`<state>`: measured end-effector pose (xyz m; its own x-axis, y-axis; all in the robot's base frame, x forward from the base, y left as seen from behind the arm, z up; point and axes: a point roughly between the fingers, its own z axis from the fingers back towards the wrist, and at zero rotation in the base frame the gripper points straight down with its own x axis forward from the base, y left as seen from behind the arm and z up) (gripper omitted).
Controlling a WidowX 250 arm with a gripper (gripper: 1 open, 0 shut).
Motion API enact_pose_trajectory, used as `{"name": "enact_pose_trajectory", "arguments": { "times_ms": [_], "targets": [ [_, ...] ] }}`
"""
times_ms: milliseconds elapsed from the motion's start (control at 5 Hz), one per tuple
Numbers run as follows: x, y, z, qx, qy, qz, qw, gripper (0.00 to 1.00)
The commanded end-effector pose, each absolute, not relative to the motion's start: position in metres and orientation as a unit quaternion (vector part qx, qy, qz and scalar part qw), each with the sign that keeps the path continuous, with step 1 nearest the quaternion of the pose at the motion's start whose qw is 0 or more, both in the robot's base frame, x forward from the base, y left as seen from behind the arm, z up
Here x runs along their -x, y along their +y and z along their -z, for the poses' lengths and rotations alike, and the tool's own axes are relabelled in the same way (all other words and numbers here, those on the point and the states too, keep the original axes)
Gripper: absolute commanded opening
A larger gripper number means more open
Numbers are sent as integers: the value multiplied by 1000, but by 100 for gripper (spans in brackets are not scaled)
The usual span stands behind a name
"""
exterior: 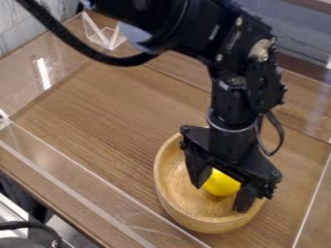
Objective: Remove the lemon from inside the brown bowl and put it on the table
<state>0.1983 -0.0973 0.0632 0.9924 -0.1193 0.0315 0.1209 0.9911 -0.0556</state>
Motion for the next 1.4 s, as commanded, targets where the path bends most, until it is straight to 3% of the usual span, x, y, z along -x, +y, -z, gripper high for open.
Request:
{"name": "enact_pose_trajectory", "arguments": {
  "times_ms": [0,1200],
  "targets": [
    [-200,-102,-66,38,-30,67,997,100],
    [-197,-96,-56,24,-34,65,997,100]
  ]
}}
